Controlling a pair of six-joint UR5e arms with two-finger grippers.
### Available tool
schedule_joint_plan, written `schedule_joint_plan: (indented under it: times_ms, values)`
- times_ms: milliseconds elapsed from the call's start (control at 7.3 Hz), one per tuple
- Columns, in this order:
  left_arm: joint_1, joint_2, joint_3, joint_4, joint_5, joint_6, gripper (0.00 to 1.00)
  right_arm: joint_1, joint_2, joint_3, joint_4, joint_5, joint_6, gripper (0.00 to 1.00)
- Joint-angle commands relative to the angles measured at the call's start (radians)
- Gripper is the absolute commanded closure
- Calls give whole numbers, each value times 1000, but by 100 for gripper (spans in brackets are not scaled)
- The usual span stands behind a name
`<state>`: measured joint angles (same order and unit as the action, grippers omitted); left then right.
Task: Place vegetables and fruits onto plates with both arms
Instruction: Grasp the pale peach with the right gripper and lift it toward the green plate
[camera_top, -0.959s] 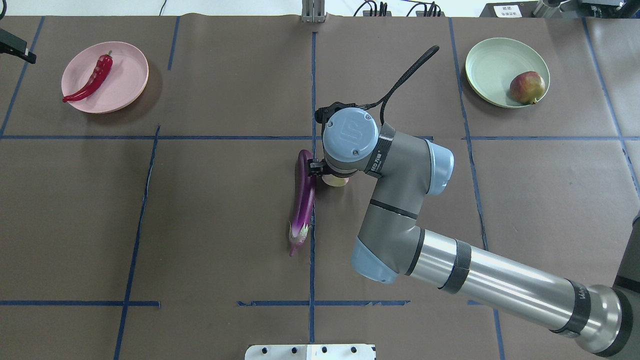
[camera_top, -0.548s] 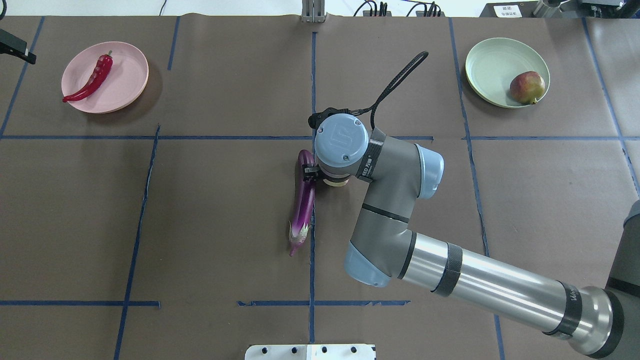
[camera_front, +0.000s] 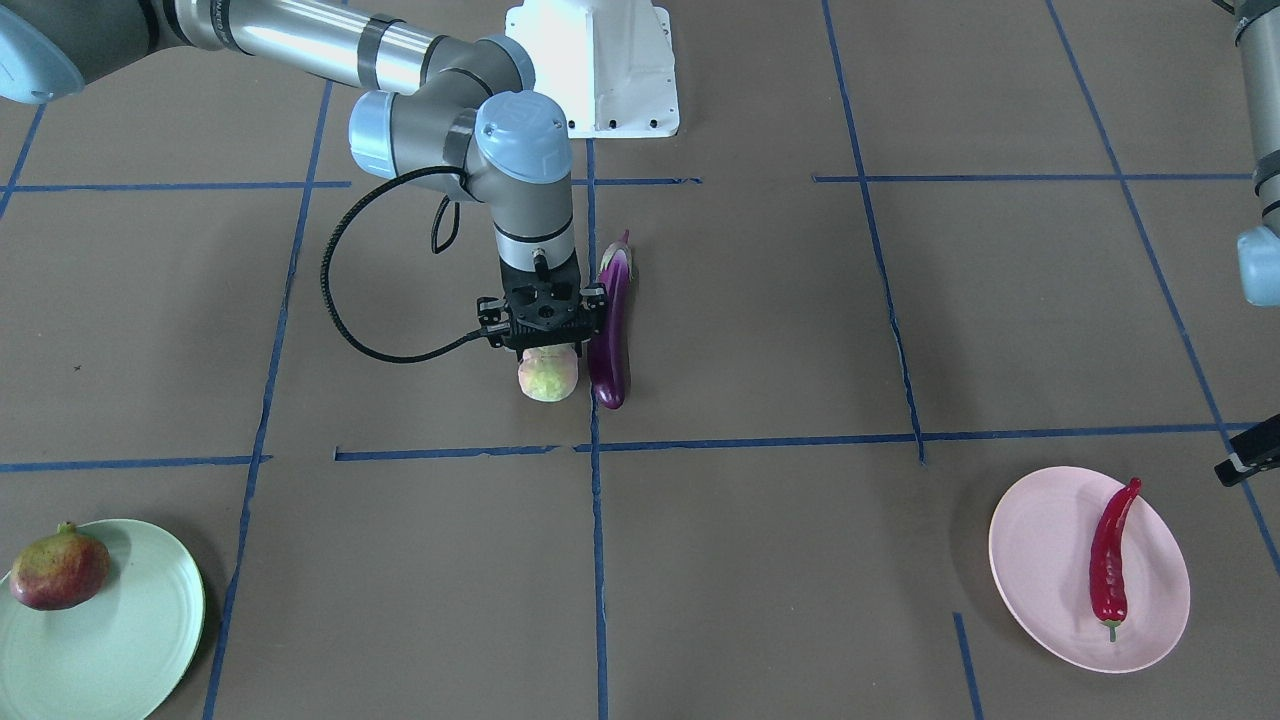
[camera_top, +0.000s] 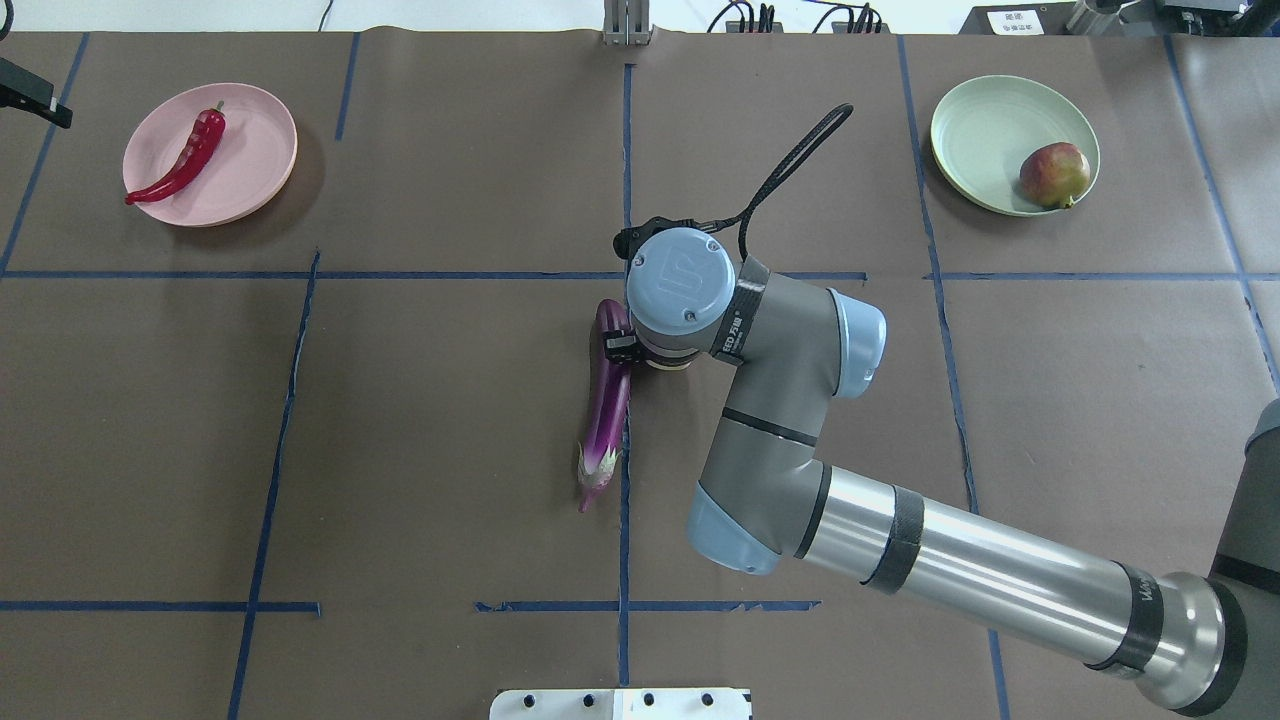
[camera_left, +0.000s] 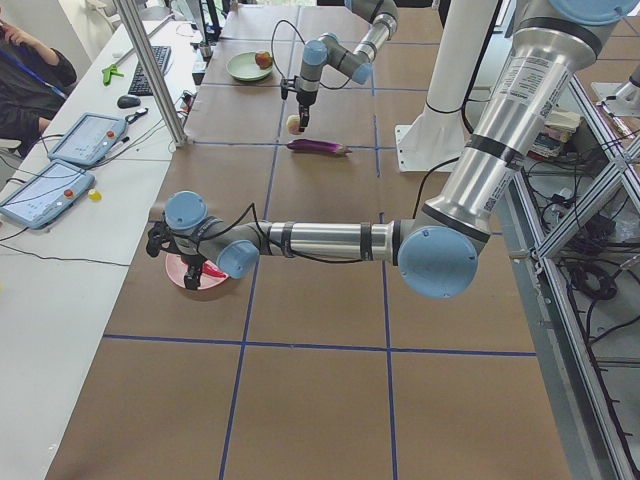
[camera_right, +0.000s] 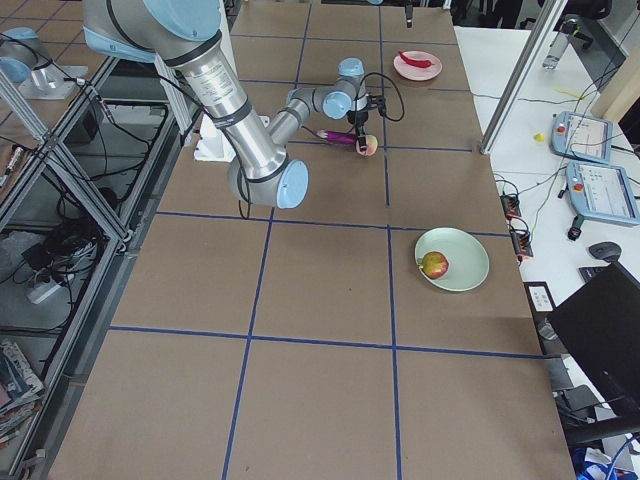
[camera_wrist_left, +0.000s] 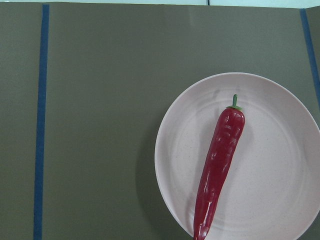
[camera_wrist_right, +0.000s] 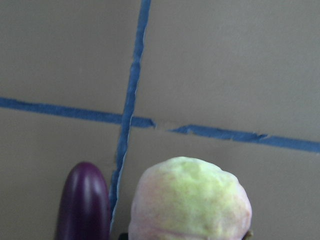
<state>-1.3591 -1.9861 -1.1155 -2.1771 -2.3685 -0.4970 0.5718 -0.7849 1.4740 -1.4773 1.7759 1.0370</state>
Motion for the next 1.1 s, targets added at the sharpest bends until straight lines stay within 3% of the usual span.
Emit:
schedule_joint_plan:
  times_ms: [0, 137, 548, 685, 959]
  values:
    - [0, 3, -1, -1, 0, 0, 0, 171, -2, -12, -3, 142, -169, 97]
    - [0, 3, -1, -1, 0, 0, 0, 262, -7, -53, -1, 216, -292, 97]
    - [2, 3, -1, -1, 0, 0, 0, 449, -10, -255, 11, 295, -671, 98]
    - [3, 3, -1, -1, 0, 0, 0, 491, -8, -352, 47, 298, -769, 98]
    - [5, 1, -1, -1, 0, 0, 0, 540, -37, -531, 252, 313, -831, 98]
